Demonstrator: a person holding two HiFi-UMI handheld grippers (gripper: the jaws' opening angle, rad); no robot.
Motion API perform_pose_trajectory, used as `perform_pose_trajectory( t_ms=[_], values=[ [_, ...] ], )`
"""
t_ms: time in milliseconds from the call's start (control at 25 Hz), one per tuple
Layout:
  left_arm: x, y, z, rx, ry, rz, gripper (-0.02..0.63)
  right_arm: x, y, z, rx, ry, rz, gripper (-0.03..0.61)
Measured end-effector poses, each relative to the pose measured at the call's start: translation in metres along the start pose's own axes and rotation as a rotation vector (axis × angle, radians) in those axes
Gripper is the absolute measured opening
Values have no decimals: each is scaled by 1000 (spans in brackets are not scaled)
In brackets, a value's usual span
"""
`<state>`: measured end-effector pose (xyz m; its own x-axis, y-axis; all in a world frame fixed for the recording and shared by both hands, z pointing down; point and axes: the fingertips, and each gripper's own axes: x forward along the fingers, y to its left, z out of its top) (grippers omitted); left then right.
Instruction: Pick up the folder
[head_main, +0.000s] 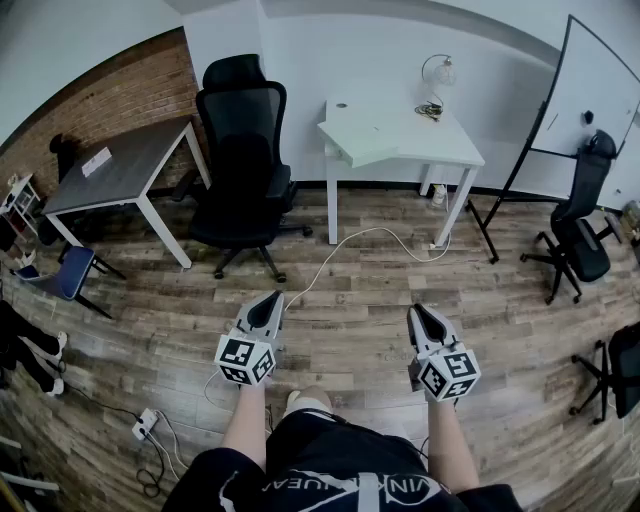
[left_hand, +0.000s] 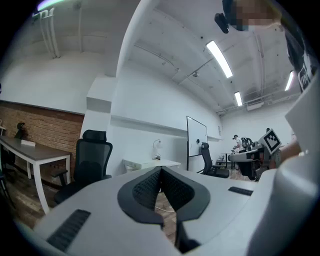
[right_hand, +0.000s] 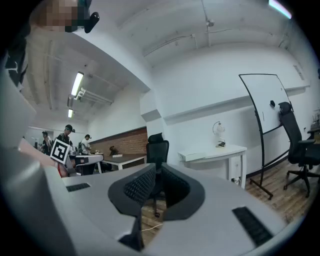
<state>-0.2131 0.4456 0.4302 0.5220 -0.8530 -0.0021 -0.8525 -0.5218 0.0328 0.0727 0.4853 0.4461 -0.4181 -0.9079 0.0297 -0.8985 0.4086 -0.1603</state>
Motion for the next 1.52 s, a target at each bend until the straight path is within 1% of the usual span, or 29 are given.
perform_pose_trajectory(
  t_ms=[280,480,640,840,1080,1280,1320,1360,1400,1520],
  values=[
    [22,15,-8,-5,9,6,14,24,-12,-7,9,9,-6,48],
    [42,27,-12,-25,7,16,13,47,-24,-10,10,28,-13,48],
    [59,39,-22,-40,28,21,14,65,-31,-13,8,47,-8,48],
    [88,55,-25,-46,38,14,14,93,-44,-11,24,39,-8,48],
    [130,82,-26,-55,37,15,14,136,-60,-13,37,57,4,49],
    [160,107,-26,-62,37,13,14,170,-74,-12,59,67,-5,51],
    [165,113,-28,-65,37,15,14,177,-77,-12,59,70,-6,54],
    [171,118,-29,-69,39,17,14,184,-79,-13,59,74,-6,71],
    [177,124,-31,-73,43,17,14,192,-81,-14,63,80,-6,101],
    [192,136,-35,-82,60,12,14,211,-88,-16,83,94,-11,135]
  ],
)
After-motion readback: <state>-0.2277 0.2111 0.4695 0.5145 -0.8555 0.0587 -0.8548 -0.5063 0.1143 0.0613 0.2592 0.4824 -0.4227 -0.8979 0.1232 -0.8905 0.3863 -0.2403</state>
